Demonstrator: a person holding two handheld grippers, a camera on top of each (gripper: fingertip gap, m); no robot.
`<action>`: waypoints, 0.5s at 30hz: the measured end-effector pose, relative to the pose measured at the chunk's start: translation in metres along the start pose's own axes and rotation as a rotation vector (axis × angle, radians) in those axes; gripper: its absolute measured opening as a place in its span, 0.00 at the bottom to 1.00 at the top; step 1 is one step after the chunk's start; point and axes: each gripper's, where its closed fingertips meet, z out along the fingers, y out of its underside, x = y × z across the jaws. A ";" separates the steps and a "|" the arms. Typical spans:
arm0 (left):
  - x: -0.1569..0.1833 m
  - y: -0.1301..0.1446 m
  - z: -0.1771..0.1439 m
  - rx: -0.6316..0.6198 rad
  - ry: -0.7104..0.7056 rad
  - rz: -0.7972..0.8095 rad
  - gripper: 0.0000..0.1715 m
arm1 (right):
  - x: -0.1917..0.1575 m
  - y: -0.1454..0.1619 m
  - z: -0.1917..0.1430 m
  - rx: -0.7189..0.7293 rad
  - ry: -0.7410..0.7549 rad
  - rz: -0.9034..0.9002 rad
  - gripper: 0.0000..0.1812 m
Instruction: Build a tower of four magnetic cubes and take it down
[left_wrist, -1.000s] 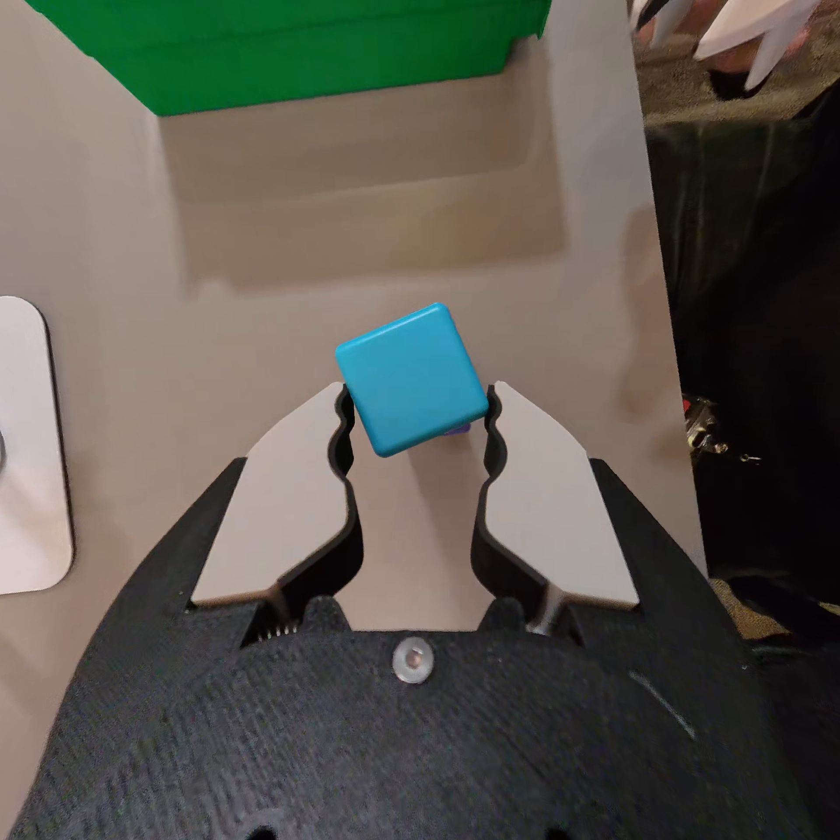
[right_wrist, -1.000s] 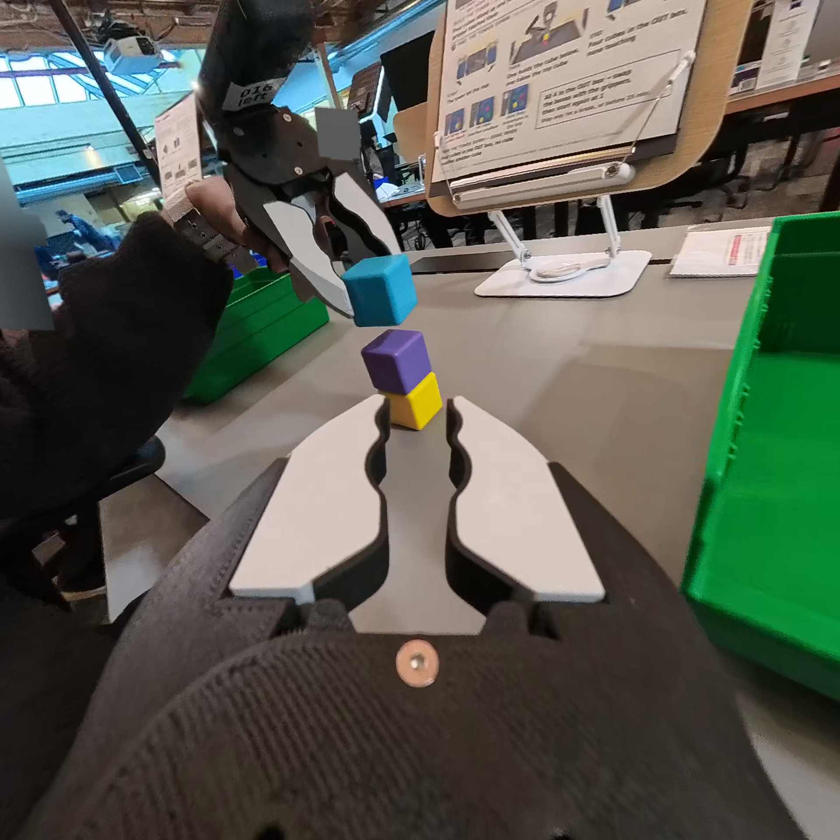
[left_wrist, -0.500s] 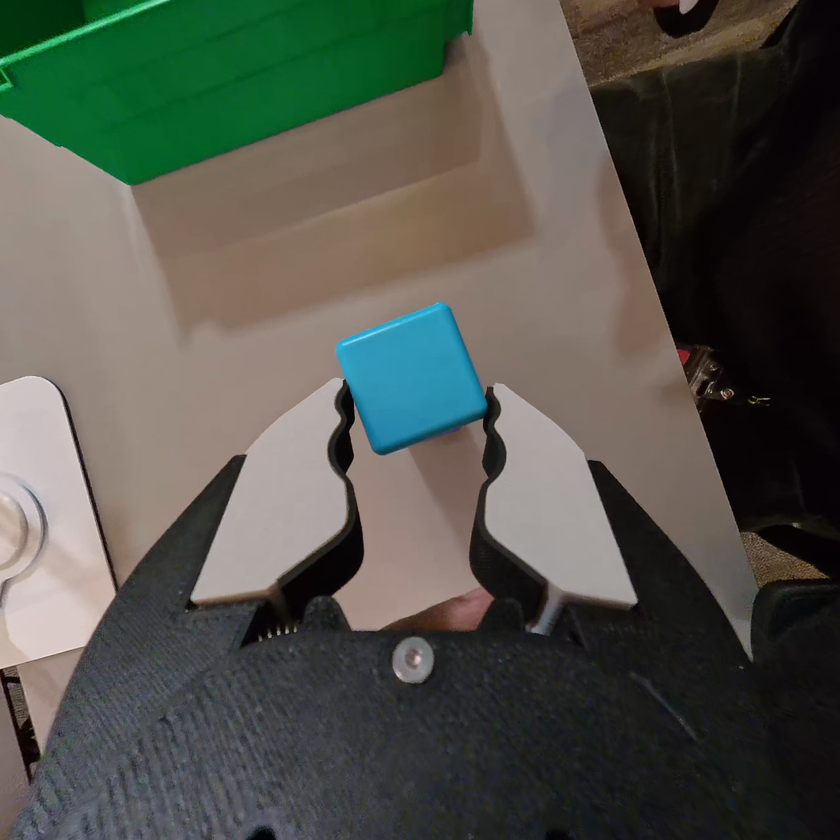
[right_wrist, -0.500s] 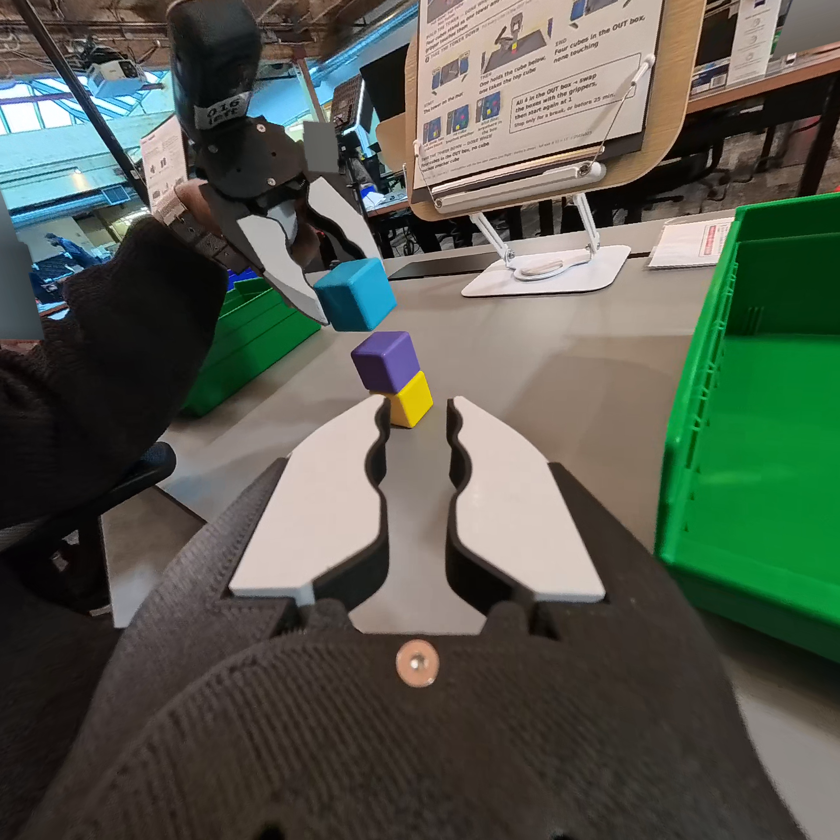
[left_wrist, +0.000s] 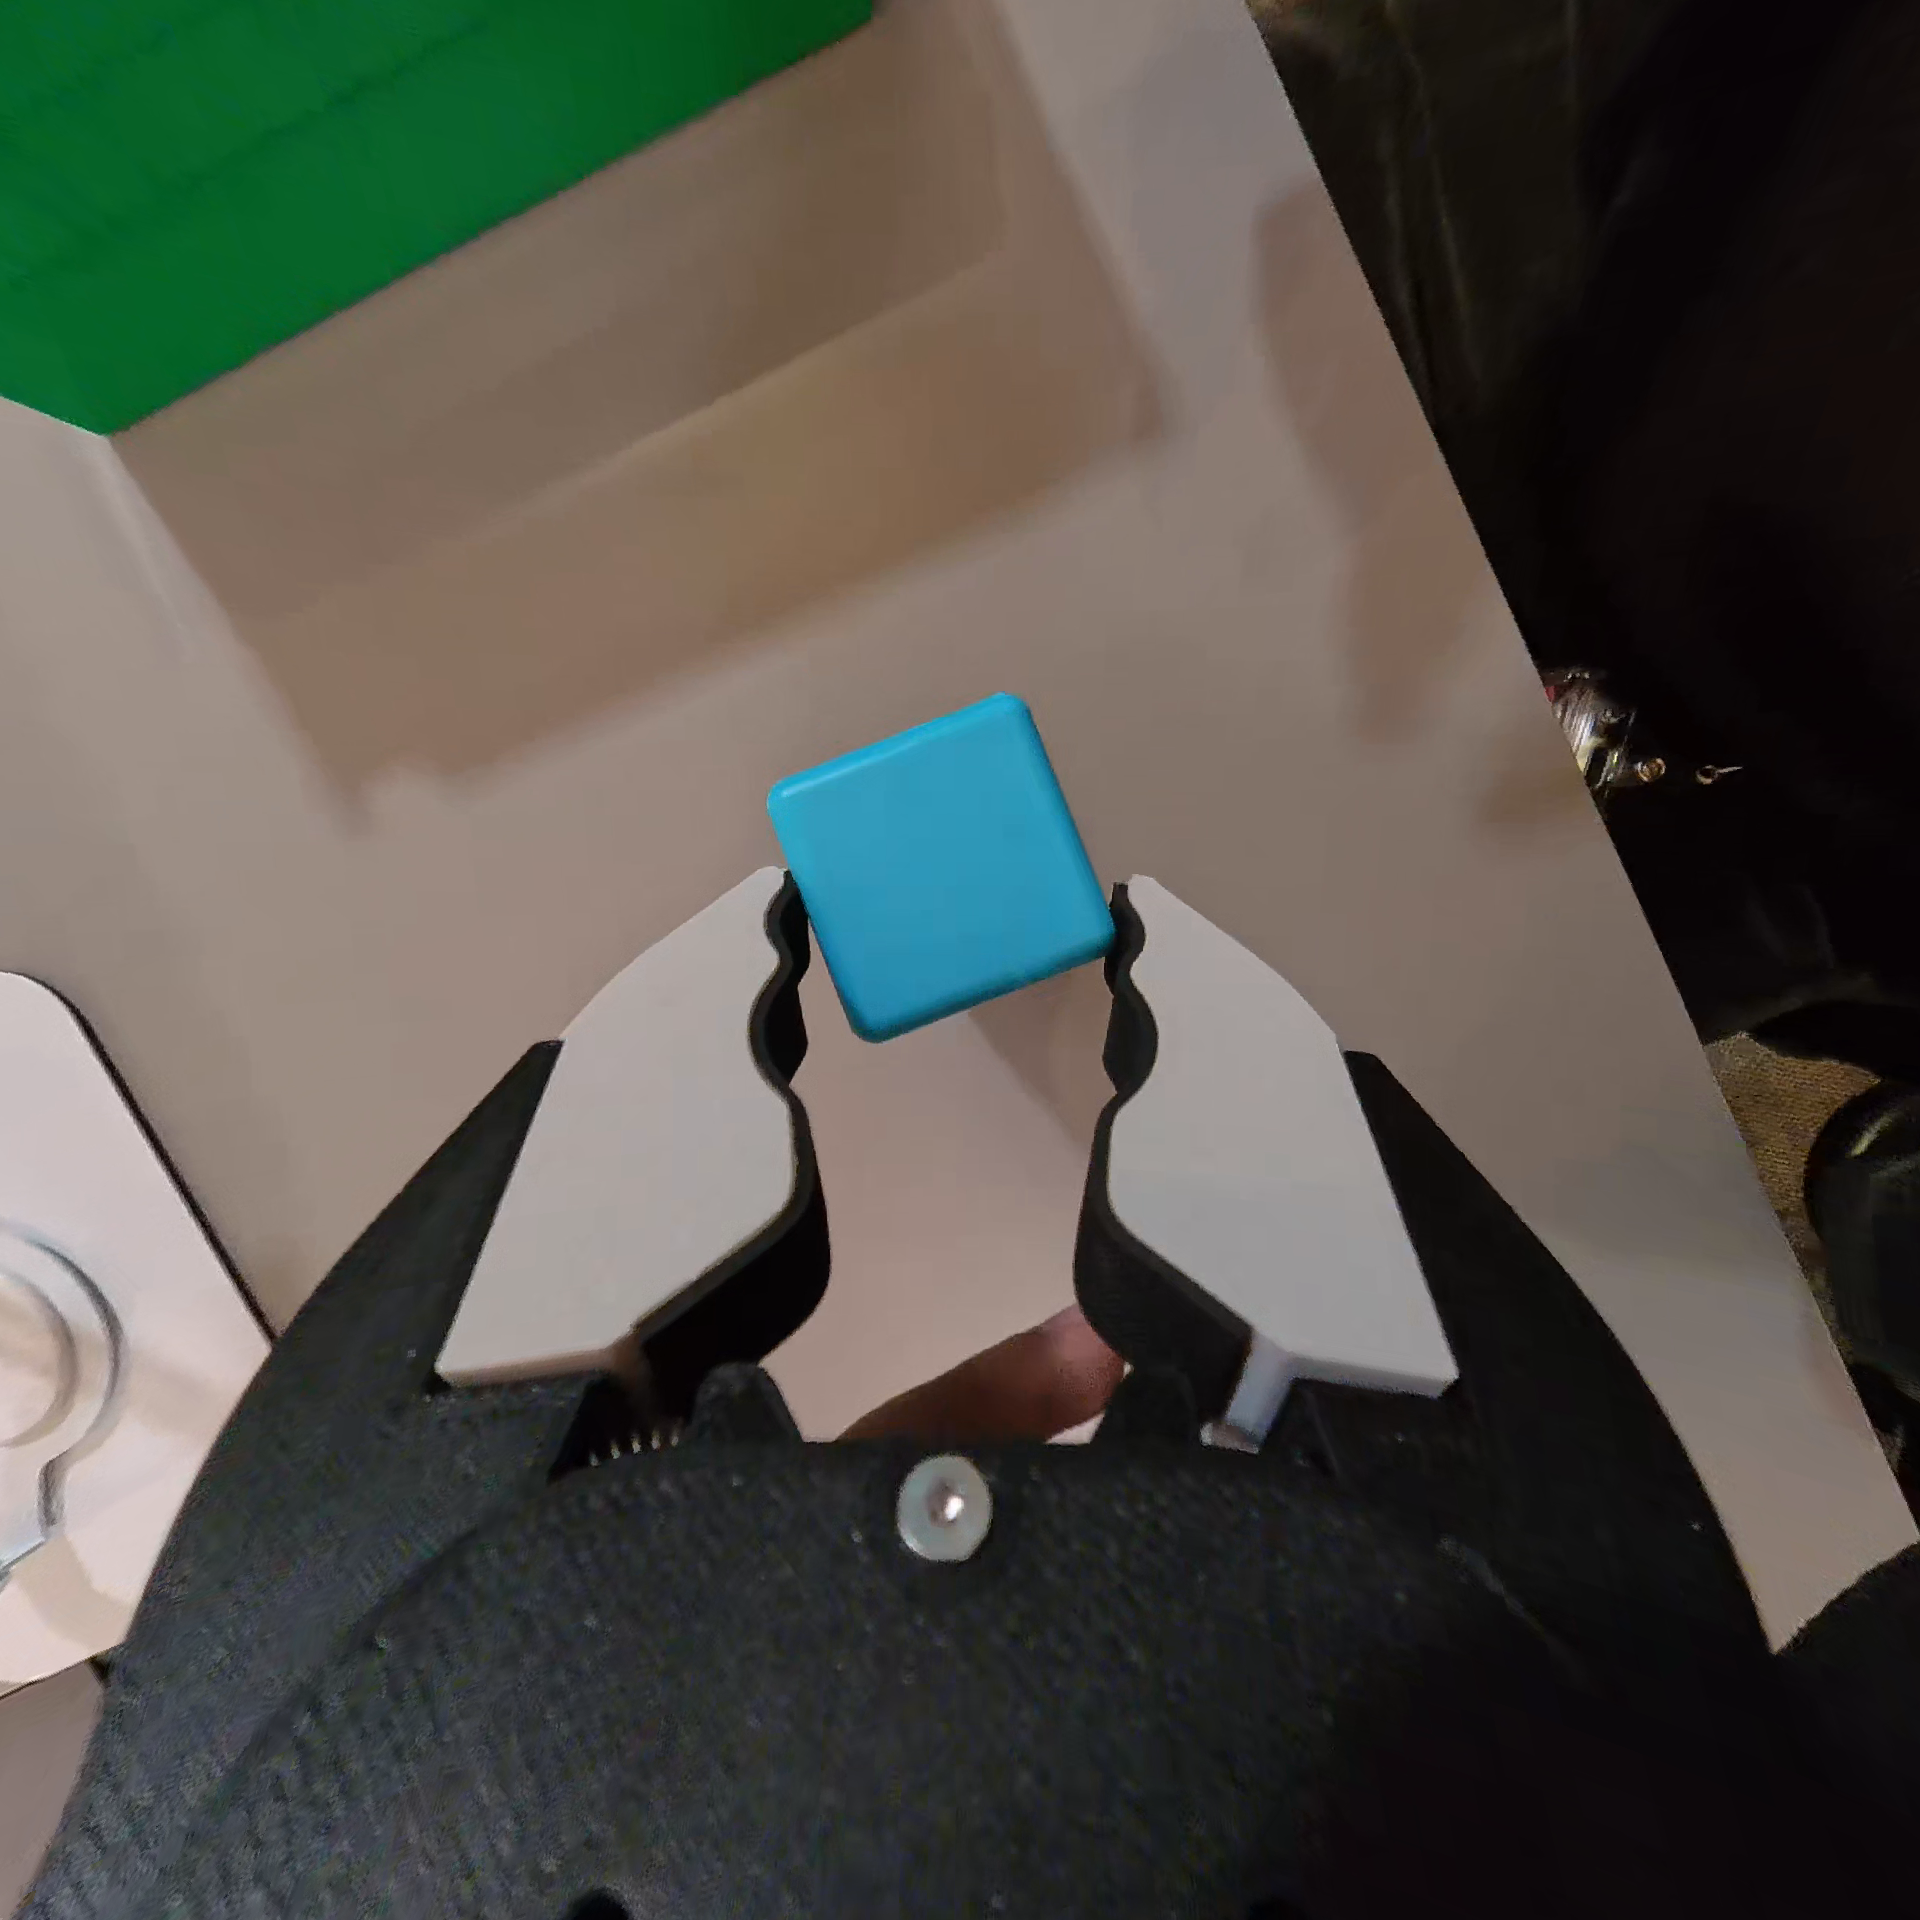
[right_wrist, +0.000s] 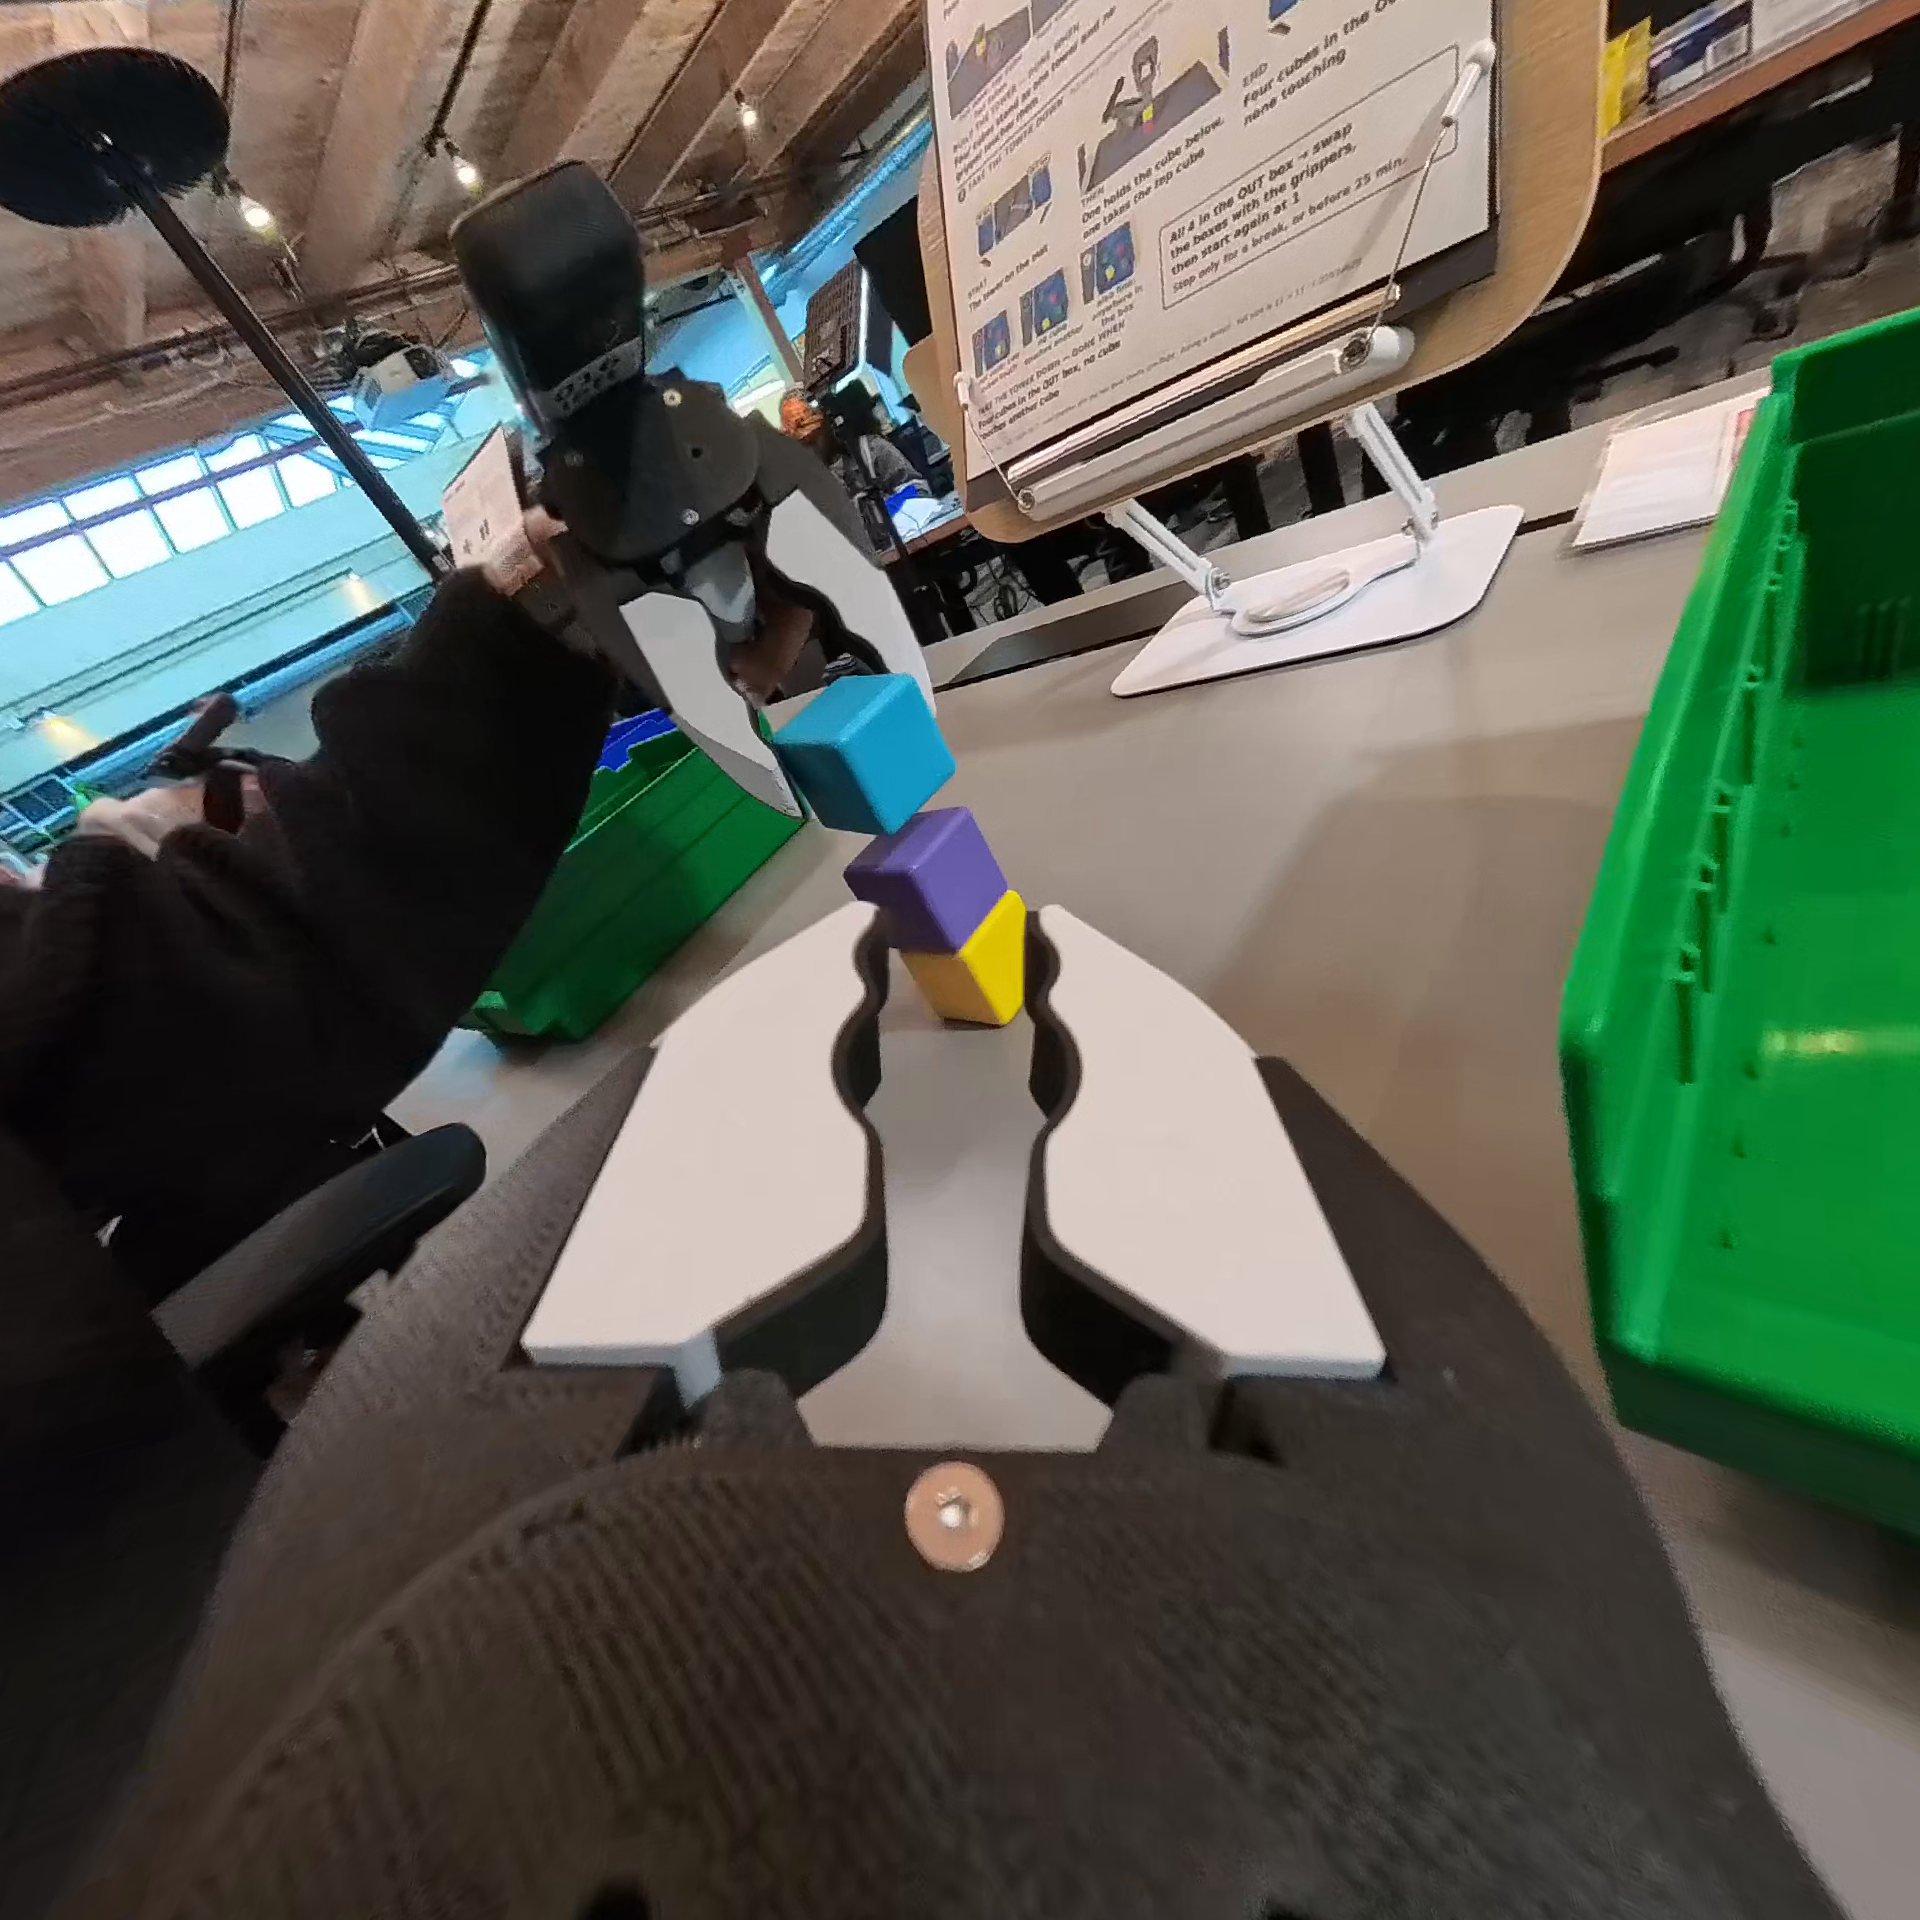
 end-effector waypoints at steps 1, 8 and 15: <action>0.000 -0.002 0.000 0.023 -0.009 0.000 0.35 | 0.001 0.000 0.001 -0.002 -0.004 0.012 0.14; 0.001 -0.002 0.002 0.077 -0.025 -0.022 0.35 | 0.001 -0.001 0.001 0.005 -0.028 0.071 0.14; 0.001 0.004 0.012 0.060 -0.027 -0.030 0.34 | -0.001 -0.001 0.001 0.003 -0.026 0.038 0.14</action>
